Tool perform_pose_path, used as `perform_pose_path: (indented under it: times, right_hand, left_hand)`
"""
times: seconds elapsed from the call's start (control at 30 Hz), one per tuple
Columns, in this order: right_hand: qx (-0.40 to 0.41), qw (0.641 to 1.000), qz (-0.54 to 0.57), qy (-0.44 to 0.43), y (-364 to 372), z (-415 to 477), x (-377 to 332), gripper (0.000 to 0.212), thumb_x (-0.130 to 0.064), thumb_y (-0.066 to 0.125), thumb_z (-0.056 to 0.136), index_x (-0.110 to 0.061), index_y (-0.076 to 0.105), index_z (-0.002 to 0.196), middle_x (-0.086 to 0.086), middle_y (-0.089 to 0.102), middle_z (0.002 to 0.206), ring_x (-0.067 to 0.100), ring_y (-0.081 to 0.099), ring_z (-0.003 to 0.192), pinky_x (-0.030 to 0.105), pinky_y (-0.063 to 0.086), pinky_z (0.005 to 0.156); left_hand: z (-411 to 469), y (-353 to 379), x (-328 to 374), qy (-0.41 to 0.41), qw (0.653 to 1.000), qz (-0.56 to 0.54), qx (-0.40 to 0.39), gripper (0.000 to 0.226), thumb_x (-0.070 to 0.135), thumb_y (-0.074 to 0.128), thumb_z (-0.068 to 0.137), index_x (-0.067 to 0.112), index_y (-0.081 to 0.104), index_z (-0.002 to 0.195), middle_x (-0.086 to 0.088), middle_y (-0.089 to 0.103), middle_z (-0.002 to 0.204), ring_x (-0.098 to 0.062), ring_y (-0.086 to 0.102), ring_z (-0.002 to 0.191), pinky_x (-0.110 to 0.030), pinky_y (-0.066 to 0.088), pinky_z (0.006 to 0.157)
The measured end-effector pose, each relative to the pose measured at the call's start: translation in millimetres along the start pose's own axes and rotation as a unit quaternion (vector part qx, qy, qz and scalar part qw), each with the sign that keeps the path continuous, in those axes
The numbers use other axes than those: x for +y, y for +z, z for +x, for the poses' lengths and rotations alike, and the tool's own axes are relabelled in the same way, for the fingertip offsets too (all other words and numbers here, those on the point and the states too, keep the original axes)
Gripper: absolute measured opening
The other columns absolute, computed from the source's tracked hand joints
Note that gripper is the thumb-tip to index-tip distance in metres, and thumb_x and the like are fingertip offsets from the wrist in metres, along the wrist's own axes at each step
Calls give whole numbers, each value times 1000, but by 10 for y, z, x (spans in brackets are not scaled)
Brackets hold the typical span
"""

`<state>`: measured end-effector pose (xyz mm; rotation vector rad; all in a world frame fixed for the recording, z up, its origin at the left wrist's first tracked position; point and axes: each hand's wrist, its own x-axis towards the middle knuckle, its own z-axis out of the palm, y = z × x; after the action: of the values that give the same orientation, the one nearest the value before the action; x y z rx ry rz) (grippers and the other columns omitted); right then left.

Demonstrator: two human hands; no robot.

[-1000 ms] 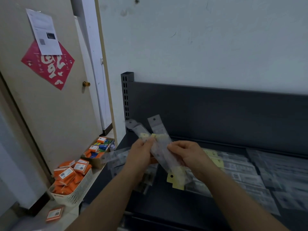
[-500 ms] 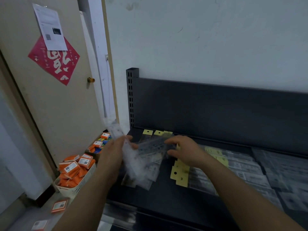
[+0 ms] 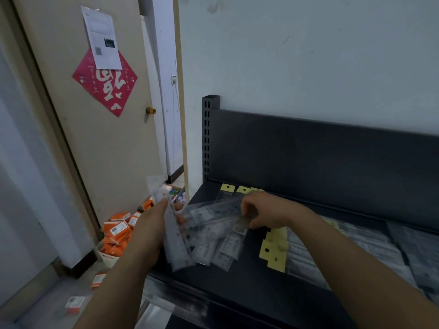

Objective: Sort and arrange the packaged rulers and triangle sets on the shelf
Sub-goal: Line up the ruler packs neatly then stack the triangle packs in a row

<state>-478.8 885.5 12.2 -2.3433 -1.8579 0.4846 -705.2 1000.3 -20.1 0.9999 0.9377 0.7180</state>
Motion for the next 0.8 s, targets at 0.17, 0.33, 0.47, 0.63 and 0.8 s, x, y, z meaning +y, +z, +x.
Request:
perform_pose_path:
  times: [0.17, 0.33, 0.47, 0.63, 0.8]
  right_hand:
    - [19, 995, 95, -9, -196, -117, 35, 8, -15, 62, 89, -22, 59, 89, -2, 62, 95, 12, 57, 82, 27, 49, 74]
    - [131, 931, 337, 53, -219, -254, 157, 7, -8, 60, 91, -10, 62, 97, 16, 68, 93, 21, 62, 78, 39, 54, 81]
    - [96, 873, 473, 69, -45, -288, -81, 8, -1, 58, 91, -5, 63, 96, 11, 66, 85, 22, 61, 76, 35, 51, 75]
    - [54, 894, 442, 44, 175, -257, -262, 8, -9, 60, 92, -11, 67, 97, -1, 70, 85, 8, 67, 73, 23, 55, 68]
    - [110, 984, 138, -5, 184, -179, -118, 35, -16, 41, 102, -20, 52, 134, -6, 46, 141, 13, 41, 129, 19, 33, 101]
  left_hand:
    - [-13, 18, 35, 41, 998, -40, -16, 41, 39, 36, 102, 9, 61, 88, -6, 57, 66, -19, 53, 55, -31, 46, 57]
    - [-52, 139, 52, 56, 995, -68, -45, 49, 47, 42, 97, 5, 65, 87, -3, 55, 54, -15, 52, 44, -26, 45, 52]
    - [-155, 445, -80, 121, 989, 56, -59, 43, 48, 72, 76, 6, 63, 81, -8, 64, 66, -24, 62, 61, -40, 50, 67]
    - [-172, 562, -127, 81, 995, 13, -64, 28, 23, 64, 88, 3, 63, 107, -16, 72, 98, -31, 71, 89, -40, 57, 72]
    - [-75, 291, -27, 58, 998, -19, -29, 20, 18, 51, 96, 3, 63, 103, -12, 75, 85, -26, 71, 79, -37, 54, 69]
